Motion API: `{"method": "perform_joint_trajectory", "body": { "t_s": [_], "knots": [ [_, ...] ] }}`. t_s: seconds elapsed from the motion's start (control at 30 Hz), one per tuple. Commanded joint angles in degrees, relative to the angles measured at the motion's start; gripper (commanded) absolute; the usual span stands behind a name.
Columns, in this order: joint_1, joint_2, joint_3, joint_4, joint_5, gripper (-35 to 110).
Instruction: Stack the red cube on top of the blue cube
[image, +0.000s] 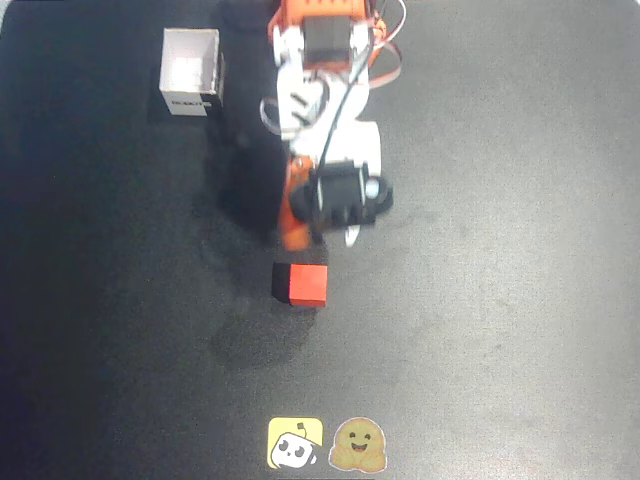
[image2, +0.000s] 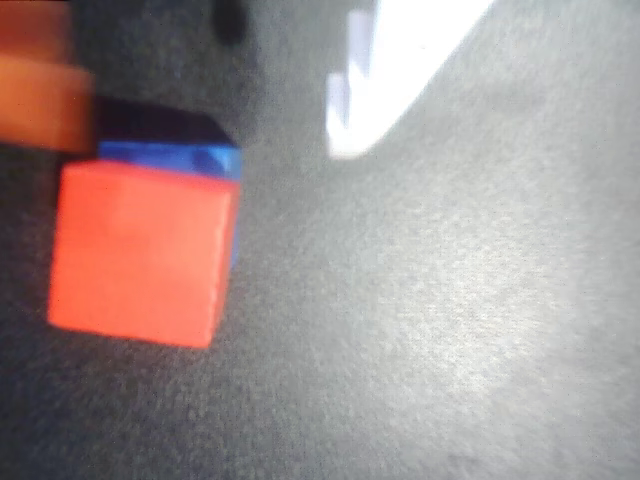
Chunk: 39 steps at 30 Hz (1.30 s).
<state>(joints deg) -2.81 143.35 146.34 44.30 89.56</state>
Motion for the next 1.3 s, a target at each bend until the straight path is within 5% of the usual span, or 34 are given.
{"method": "perform_joint_trajectory", "body": {
  "t_s": [0.0,0.23,0.6,1.27],
  "knots": [
    [1.0,12.2,4.7,2.9,0.1,0],
    [3.5,39.8,17.6,15.4,0.5,0],
    [3.9,39.6,22.9,13.6,1.5,0],
    [5.9,39.8,22.9,33.0,0.5,0]
  ]
}}
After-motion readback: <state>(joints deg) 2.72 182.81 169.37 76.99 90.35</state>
